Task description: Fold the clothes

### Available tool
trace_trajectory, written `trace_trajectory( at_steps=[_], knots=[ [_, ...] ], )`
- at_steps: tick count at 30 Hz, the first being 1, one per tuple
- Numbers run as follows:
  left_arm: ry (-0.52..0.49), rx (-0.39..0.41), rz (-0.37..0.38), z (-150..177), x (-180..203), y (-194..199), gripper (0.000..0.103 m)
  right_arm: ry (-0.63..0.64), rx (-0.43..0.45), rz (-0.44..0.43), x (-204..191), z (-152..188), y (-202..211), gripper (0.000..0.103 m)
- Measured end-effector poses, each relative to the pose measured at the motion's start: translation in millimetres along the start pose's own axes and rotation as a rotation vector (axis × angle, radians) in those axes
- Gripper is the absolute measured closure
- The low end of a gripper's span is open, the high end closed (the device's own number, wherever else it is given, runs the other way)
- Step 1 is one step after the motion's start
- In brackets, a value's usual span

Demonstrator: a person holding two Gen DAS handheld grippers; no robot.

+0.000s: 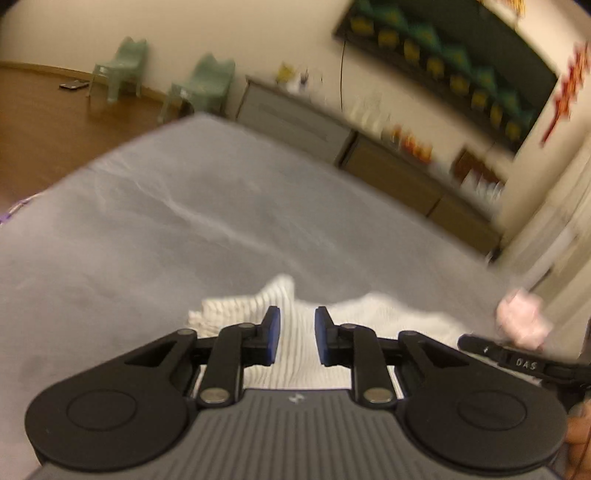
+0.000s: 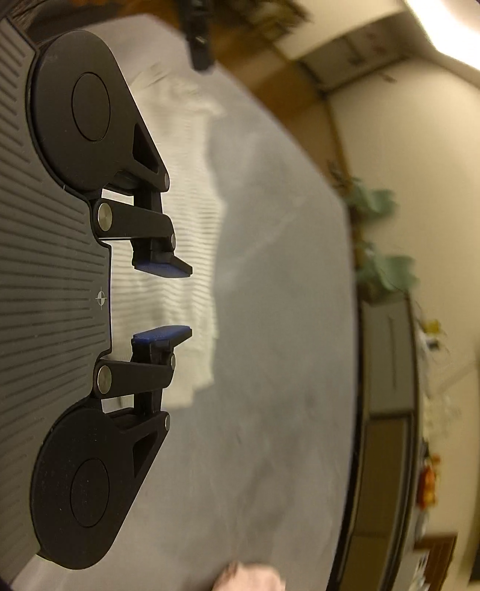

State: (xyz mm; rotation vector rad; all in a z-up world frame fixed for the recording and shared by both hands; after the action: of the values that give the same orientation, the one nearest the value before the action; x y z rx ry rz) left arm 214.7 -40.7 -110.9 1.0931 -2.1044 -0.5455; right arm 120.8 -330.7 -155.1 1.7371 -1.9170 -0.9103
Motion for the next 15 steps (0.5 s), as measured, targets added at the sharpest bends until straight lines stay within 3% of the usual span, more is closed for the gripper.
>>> trace_trajectory(
  at_steps=[2, 5, 7, 8, 9, 13, 14, 15],
  knots=[
    [-0.046, -0.04, -0.114, 8.0, -14.3, -26.1, 0.089, 0.037, -0.035, 0.023, 1.7, 10.8, -17.6, 0.076],
    [-0.04, -0.021, -0.128, 8.2, -17.6, -28.5, 0.089, 0.072, -0.007, 0.011, 6.0, 9.3, -11.9, 0.074],
    [-0.019, -0.021, -0.1, 7.6, -11.6, -19.8, 0.084, 0.024, 0.009, -0.006, 10.6, 3.0, 1.1, 0.059],
    [-0.012, -0.014, -0.092, 6.5, -8.6, -14.7, 0.083, -0.001, 0.03, 0.01, 13.4, -1.4, 7.6, 0.03],
    [-0.006, -0.01, -0.083, 5.5, -5.9, -10.2, 0.083, -0.015, 0.048, 0.054, 19.7, -5.5, 11.5, 0.01],
    [0.007, -0.013, -0.056, 1.8, 1.0, -5.0, 0.081, -0.058, 0.023, 0.131, 36.6, 1.2, 8.4, 0.01],
    [0.002, -0.013, -0.053, 1.2, 2.0, -7.0, 0.081, -0.077, 0.0, 0.127, 38.8, 6.5, 3.9, 0.012],
    [-0.002, -0.012, -0.052, 0.2, 2.3, -10.5, 0.081, -0.083, -0.021, 0.115, 39.1, 11.5, -2.3, 0.021]
  ],
)
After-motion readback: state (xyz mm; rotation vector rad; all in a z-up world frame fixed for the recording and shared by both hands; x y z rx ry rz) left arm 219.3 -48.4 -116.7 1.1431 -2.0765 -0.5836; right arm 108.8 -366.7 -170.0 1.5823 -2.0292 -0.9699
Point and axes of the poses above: each gripper's, at about its wrist camera, not at the fingertips, and y roughly against the way its jaws point, x to its right, z to its underside, the point moved 10 cm from there along -y, roughly the way its jaws point, and after that the axes turned 7 degrees about z, right-handed, at the moved point
